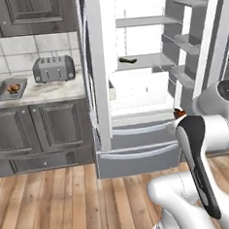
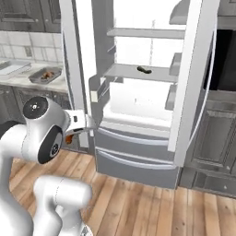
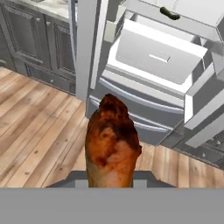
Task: Place one squash and one chicken drumstick in each tupperware on the nearby counter, to pack two identical lunches.
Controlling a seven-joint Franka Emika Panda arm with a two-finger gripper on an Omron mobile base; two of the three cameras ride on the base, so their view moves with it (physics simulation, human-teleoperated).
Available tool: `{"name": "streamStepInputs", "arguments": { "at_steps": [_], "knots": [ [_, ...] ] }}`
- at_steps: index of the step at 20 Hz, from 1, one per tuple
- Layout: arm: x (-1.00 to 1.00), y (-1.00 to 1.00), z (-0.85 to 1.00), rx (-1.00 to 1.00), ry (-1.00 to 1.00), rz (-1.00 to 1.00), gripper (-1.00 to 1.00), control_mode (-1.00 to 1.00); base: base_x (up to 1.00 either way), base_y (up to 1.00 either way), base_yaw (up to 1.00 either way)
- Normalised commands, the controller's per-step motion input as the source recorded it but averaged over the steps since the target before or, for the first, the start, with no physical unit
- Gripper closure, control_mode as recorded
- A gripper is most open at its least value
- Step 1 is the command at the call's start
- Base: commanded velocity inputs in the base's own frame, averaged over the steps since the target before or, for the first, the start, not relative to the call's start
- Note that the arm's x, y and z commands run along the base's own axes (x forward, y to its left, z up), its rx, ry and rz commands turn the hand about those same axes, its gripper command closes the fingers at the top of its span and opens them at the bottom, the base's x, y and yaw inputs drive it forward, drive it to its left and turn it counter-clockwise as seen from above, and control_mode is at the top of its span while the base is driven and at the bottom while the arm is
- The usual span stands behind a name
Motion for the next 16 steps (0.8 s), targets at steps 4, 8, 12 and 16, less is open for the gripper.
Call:
{"name": "streamStepInputs", "arguments": {
  "at_steps": [4,8,12,16],
  "knots": [
    [0.0,0.0,0.0,0.0,0.0,0.0,1.0,1.0,0.0,1.0,0.58],
    [0.0,0.0,0.0,0.0,0.0,0.0,1.0,1.0,0.01,1.0,0.56],
    [0.0,0.0,0.0,0.0,0.0,0.0,1.0,1.0,0.23,1.0,0.5],
    [0.0,0.0,0.0,0.0,0.0,0.0,1.0,1.0,0.52,0.95,0.38]
  ]
}}
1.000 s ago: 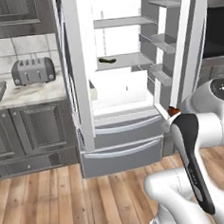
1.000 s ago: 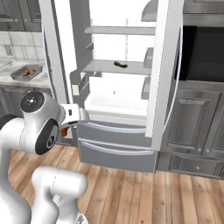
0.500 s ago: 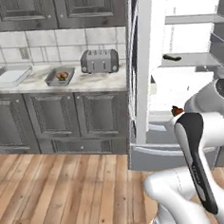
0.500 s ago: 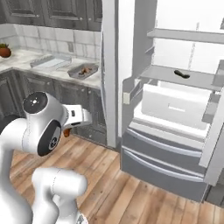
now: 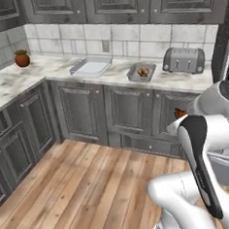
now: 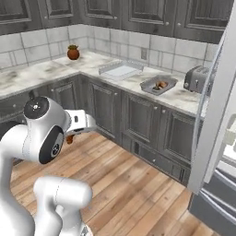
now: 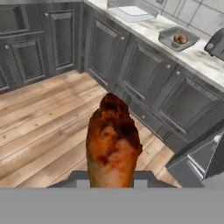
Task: Place one squash and one chicken drumstick in each tupperware on the nearby counter, to pack two identical lunches.
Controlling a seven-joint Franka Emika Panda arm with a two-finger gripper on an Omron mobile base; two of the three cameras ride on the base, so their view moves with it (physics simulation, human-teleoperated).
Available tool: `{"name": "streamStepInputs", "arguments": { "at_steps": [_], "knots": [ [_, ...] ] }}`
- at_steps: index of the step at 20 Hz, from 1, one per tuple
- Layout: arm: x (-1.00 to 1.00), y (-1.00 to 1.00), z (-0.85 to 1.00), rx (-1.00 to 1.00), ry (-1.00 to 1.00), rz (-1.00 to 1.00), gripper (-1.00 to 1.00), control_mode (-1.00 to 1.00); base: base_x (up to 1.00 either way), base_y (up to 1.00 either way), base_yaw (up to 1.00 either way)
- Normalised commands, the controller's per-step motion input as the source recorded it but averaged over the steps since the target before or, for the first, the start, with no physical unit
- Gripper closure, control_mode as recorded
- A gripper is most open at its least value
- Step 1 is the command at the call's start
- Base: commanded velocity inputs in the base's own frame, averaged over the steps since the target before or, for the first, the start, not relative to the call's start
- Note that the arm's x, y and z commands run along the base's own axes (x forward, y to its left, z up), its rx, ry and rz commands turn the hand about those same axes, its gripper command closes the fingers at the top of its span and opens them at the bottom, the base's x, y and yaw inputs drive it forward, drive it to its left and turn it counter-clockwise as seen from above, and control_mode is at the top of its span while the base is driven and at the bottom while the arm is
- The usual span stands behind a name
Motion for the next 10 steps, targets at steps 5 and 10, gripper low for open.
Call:
{"name": "streamStepInputs", "arguments": {
  "at_steps": [5,10],
  "knots": [
    [0.0,0.0,0.0,0.0,0.0,0.0,1.0,1.0,0.96,0.35,0.02],
    [0.0,0.0,0.0,0.0,0.0,0.0,1.0,1.0,1.0,0.2,-0.24]
  ]
}}
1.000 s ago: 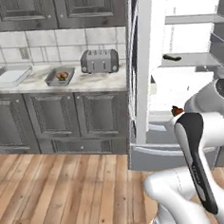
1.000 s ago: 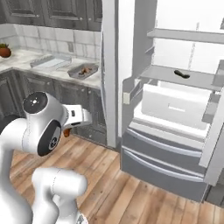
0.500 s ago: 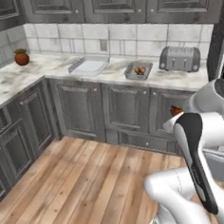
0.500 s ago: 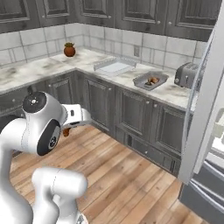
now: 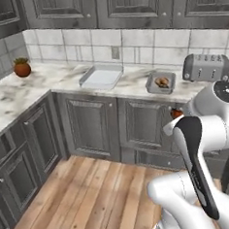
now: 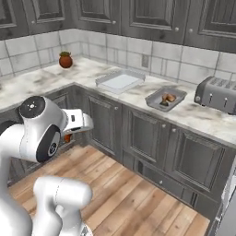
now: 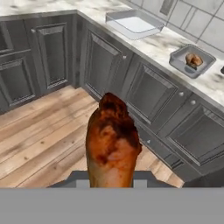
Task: Place one squash and one chicken drumstick in each tupperware on the nearby counter, to pack two identical lunches.
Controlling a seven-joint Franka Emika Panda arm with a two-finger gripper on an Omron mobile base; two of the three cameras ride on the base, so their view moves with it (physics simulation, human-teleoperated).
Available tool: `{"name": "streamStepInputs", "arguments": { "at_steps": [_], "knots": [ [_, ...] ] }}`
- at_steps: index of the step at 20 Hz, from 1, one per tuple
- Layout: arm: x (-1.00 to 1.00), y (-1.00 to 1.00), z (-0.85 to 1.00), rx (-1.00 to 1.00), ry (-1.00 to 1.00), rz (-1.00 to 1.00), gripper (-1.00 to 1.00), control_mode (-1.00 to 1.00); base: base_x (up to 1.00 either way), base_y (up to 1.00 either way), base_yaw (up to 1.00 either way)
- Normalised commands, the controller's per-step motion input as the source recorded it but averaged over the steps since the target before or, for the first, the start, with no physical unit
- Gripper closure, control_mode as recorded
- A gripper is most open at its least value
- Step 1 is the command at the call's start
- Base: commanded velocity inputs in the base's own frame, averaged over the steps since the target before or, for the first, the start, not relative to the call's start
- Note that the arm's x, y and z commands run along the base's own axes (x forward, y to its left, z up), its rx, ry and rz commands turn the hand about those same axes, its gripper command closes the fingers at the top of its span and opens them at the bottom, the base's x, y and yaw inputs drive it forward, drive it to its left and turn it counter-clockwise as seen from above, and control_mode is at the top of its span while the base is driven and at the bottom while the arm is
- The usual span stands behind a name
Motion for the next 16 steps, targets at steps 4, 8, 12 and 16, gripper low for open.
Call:
{"name": "streamStepInputs", "arguments": {
  "at_steps": [4,8,12,16],
  "knots": [
    [0.0,0.0,0.0,0.0,0.0,0.0,1.0,1.0,0.99,0.2,-0.34],
    [0.0,0.0,0.0,0.0,0.0,0.0,1.0,1.0,0.77,0.12,-0.39],
    [0.0,0.0,0.0,0.0,0.0,0.0,1.0,1.0,0.63,0.03,-0.39],
    [0.0,0.0,0.0,0.0,0.0,0.0,1.0,1.0,0.5,0.18,-0.44]
  ]
}}
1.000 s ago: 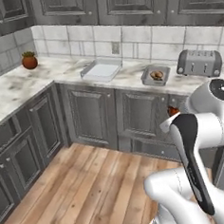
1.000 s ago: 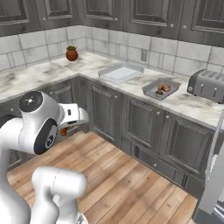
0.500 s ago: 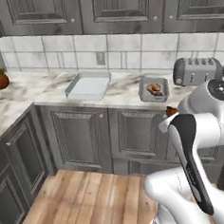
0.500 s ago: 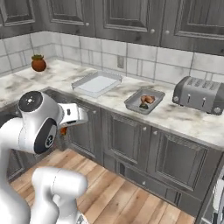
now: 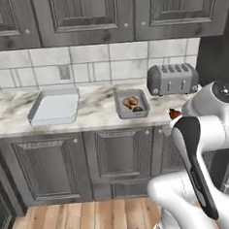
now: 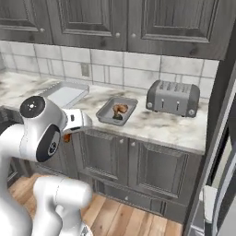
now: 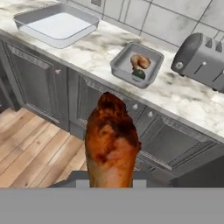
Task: Place one squash and one chicken drumstick in each tupperware on the nearby counter, to pack two identical lunches.
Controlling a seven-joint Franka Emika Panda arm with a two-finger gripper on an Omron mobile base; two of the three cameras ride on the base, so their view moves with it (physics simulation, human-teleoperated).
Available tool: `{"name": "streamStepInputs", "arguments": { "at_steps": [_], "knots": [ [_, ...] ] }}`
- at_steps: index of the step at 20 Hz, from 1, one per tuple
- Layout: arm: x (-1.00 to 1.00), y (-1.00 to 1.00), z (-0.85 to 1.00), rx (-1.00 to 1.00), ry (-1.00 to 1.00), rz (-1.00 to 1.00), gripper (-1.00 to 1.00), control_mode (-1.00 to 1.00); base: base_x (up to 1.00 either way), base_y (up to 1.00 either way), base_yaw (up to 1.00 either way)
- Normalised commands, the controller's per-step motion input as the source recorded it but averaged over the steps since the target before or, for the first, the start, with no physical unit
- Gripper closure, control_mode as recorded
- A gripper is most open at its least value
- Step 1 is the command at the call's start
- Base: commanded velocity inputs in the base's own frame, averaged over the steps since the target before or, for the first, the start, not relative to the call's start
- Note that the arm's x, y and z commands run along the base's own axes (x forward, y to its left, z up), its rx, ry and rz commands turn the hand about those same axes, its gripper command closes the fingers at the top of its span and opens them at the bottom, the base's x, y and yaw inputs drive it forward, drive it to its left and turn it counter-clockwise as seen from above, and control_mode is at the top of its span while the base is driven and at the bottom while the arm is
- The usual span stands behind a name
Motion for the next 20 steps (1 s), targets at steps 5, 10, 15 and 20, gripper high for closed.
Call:
{"name": "streamStepInputs", "arguments": {
  "at_steps": [5,10,15,20],
  "knots": [
    [0.0,0.0,0.0,0.0,0.0,0.0,1.0,1.0,0.35,0.46,-0.48],
    [0.0,0.0,0.0,0.0,0.0,0.0,1.0,1.0,0.07,0.87,-0.48],
    [0.0,0.0,0.0,0.0,0.0,0.0,1.0,1.0,0.13,0.86,-0.34],
    [0.0,0.0,0.0,0.0,0.0,0.0,1.0,1.0,0.02,0.97,-0.19]
  ]
}}
